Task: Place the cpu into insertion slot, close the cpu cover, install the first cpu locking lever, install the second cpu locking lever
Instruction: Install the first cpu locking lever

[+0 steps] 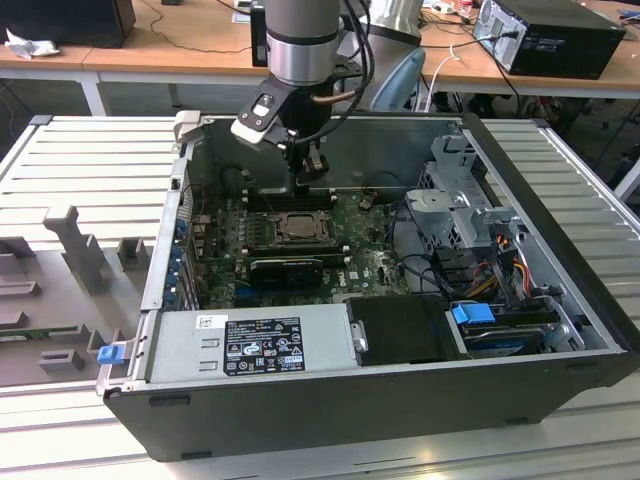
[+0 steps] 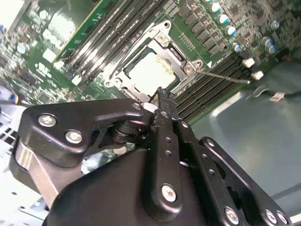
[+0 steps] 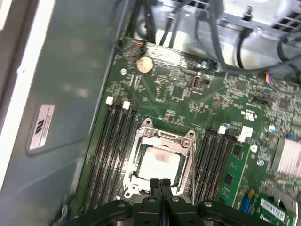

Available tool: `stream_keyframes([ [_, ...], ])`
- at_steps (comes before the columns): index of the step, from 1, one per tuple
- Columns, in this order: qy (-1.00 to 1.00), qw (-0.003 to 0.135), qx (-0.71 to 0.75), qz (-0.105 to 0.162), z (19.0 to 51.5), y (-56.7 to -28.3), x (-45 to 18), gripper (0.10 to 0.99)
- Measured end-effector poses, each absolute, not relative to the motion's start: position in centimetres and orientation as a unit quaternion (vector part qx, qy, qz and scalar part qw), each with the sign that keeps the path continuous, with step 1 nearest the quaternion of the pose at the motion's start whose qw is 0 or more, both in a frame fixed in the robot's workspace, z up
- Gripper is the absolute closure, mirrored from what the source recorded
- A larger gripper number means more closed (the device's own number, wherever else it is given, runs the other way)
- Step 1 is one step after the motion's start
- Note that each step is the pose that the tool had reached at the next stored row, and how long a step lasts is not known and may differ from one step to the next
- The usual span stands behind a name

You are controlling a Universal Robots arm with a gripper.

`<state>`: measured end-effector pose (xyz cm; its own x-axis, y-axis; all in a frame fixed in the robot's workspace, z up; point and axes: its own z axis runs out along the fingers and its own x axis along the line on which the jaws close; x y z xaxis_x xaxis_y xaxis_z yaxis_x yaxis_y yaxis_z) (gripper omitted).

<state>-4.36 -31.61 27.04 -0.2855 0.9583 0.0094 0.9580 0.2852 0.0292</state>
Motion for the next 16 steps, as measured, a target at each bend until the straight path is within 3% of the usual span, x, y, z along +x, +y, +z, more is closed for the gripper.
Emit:
stream_keyframes([
  [16, 0.922, 0.002, 0.388, 0.015, 26.97, -31.61, -4.36, 0.98],
])
